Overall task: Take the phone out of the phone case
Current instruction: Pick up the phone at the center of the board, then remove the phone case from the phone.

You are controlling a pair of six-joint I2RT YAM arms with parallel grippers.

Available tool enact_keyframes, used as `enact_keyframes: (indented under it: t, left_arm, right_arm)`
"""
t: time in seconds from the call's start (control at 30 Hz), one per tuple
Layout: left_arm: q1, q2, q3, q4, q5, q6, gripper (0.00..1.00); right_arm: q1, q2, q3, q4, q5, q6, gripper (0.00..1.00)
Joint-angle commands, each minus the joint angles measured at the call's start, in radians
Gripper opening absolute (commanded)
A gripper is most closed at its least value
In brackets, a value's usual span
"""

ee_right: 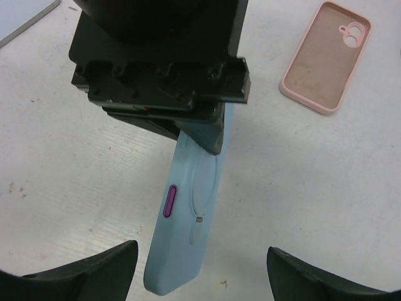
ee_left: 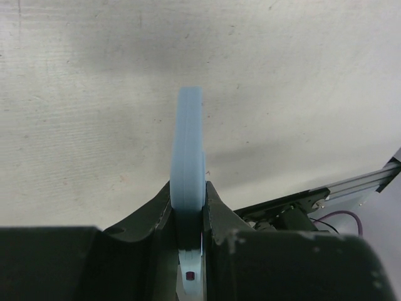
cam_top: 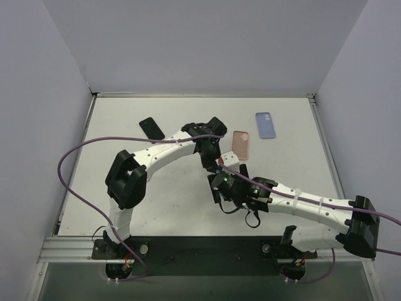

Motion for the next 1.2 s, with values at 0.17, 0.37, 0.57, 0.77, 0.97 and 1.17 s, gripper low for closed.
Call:
enact_keyframes:
  t: [0.17, 0.37, 0.57, 0.77, 0.97, 1.17]
  left_arm:
    - [-0.008, 0.011, 0.107, -0.156, -0.058, -0.069, 0.00]
    - [-0.010, 0.010, 0.130, -0.179, -0.067, -0.057, 0.00]
    - [-0.008, 0.002, 0.134, -0.194, -0.078, -0.054, 0.00]
    - [-0.004, 0.002, 0.142, -0.176, -0.029, -0.040, 0.02]
    - [0.016, -0.051, 0.064, -0.080, 0.017, -0.043, 0.64]
    - [0.050, -0.140, -0.045, 0.042, 0.050, -0.055, 0.94]
  right_arm:
    - [0.069, 0.201, 0.125, -0.009, 0.188, 0.053, 0.68]
    - [0.077, 0.267, 0.162, -0.044, 0.199, 0.116, 0.47]
    - [0.083, 0.281, 0.182, -0.079, 0.220, 0.147, 0.06]
    - [0.083, 0.287, 0.199, -0.136, 0.266, 0.169, 0.00]
    - [0.069, 0.252, 0.171, -0.135, 0.265, 0.179, 0.00]
    - [0.054, 0.201, 0.127, -0.121, 0.253, 0.187, 0.00]
